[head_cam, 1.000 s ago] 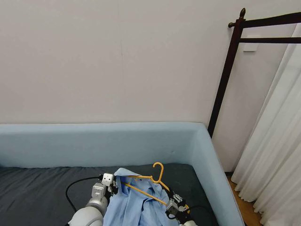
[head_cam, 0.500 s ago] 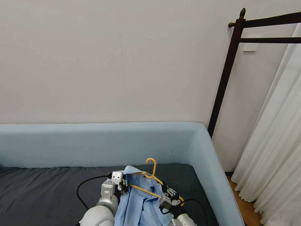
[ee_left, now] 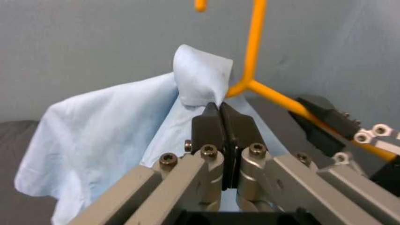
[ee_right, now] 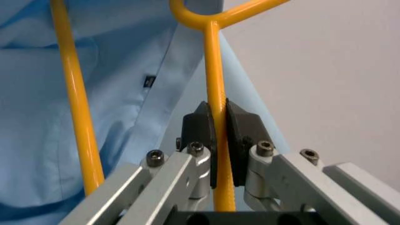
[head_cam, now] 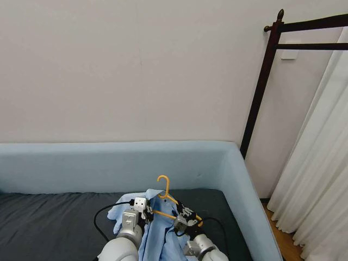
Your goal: Pick up the clothes from the sofa and hang them on the clothes hanger.
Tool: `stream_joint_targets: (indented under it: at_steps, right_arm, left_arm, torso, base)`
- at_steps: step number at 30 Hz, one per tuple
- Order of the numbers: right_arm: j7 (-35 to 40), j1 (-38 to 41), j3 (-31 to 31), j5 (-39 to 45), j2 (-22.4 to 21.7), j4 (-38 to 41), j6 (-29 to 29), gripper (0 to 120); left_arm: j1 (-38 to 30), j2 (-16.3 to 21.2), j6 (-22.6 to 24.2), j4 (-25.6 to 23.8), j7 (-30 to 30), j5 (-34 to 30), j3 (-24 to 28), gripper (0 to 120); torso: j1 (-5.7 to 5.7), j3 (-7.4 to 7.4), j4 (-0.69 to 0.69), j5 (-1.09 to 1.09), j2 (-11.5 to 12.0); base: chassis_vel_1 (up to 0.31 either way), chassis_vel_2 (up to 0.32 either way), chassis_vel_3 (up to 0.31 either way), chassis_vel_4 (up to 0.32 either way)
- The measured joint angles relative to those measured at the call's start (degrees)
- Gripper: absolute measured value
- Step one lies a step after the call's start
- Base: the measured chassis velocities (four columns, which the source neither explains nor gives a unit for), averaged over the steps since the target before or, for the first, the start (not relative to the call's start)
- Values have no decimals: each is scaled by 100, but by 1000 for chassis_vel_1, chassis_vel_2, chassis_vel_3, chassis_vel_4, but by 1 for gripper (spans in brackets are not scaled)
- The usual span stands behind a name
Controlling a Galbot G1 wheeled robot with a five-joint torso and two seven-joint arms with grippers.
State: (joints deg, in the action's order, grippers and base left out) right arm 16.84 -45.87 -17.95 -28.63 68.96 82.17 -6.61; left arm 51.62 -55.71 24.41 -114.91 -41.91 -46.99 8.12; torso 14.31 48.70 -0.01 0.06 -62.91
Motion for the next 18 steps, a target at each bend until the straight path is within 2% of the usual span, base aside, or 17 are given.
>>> stream_joint_targets:
  at_steps: [8,11,12,15,17,18]
  right_arm:
    - [-162,436,-189,319,-5,25,146,5]
    - [-202,437,-188,377,-51,135,231,5]
    - [-216,402,-135,387,-112,247,321,5]
    - [-210,347,13,390,-175,264,446,5]
    - [-206,339,34,389,-178,261,462,5]
    - [-187,316,108,368,-192,219,538,5]
  left_arm:
    - [10,-86,16,-1,-231,-290,-37,0]
    - [63,-90,205,-59,-212,-285,-61,2]
    - [123,21,423,-186,-21,-255,-151,7]
    - [253,485,548,-414,566,-92,-372,22]
    - [278,555,555,-455,645,-65,-408,23]
    - [385,852,562,-645,974,31,-542,30]
  torso:
    - [0,0,-1,0,0]
    - [0,0,-1,0,0]
    - [0,-1,-1,-1,0]
    - [0,-1,-2,0,0]
    - [0,-1,-2,0,0]
    - [0,-1,-1,0,0]
  base:
    - [0,0,0,0]
    - [0,0,0,0]
    - [0,0,0,0]
    - [0,0,0,0]
    - [0,0,0,0]
    - [0,0,0,0]
